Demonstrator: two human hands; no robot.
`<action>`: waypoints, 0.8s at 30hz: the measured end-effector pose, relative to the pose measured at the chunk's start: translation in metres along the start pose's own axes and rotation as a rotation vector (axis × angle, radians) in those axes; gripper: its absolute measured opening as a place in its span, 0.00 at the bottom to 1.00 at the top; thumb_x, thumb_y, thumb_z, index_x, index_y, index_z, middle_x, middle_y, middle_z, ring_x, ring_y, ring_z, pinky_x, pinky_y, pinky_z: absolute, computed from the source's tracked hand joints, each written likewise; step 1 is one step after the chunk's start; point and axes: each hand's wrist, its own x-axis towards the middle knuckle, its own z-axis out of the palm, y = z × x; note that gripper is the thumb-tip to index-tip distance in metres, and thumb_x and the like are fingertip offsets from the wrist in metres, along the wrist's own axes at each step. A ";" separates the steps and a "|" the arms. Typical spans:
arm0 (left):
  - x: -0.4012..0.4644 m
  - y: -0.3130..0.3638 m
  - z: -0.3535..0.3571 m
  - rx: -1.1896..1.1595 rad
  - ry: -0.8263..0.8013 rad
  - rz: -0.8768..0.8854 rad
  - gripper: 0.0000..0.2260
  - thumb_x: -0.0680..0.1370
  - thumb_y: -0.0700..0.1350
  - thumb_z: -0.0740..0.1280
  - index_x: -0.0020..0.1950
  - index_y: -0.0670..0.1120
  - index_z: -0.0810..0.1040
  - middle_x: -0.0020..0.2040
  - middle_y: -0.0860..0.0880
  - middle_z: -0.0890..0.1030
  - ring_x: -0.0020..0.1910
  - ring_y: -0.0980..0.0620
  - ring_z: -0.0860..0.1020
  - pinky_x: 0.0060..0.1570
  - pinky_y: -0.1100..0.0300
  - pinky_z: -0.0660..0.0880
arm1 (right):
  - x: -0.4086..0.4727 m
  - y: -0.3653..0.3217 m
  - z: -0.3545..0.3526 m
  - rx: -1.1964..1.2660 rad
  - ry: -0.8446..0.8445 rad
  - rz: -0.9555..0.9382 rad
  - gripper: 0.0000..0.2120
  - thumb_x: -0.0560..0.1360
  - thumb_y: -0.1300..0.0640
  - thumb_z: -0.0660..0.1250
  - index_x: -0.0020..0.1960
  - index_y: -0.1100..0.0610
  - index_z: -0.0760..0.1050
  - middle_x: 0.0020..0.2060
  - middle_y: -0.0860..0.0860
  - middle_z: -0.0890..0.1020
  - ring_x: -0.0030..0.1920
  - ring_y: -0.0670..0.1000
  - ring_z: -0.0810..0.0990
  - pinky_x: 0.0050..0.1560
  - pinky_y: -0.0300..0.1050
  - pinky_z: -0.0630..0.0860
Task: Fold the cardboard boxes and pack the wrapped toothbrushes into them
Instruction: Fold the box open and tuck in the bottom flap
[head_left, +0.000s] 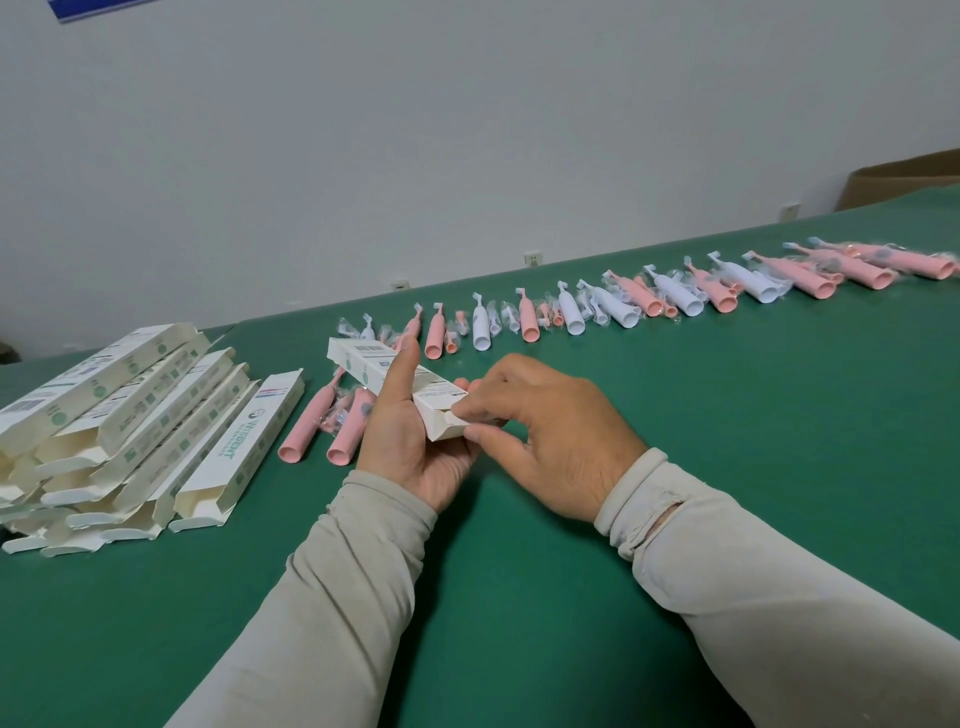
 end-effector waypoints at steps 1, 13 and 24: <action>-0.001 0.000 0.002 0.023 0.011 0.014 0.37 0.75 0.60 0.70 0.77 0.43 0.62 0.49 0.41 0.72 0.48 0.46 0.74 0.60 0.52 0.73 | 0.000 0.000 -0.001 -0.005 -0.007 -0.002 0.08 0.78 0.53 0.69 0.56 0.50 0.83 0.51 0.46 0.80 0.49 0.55 0.81 0.51 0.54 0.78; -0.005 0.001 0.003 0.030 -0.007 -0.041 0.31 0.77 0.61 0.68 0.69 0.40 0.68 0.49 0.42 0.73 0.48 0.45 0.78 0.42 0.50 0.82 | 0.002 0.001 -0.006 -0.109 0.081 0.051 0.10 0.76 0.45 0.69 0.46 0.51 0.80 0.42 0.46 0.82 0.44 0.52 0.80 0.47 0.52 0.77; -0.001 0.008 -0.003 0.040 0.093 0.071 0.24 0.75 0.62 0.69 0.57 0.43 0.73 0.39 0.46 0.75 0.37 0.50 0.79 0.59 0.50 0.77 | 0.002 0.009 0.006 0.123 0.163 0.154 0.06 0.72 0.49 0.74 0.41 0.49 0.78 0.37 0.42 0.81 0.39 0.45 0.79 0.44 0.51 0.79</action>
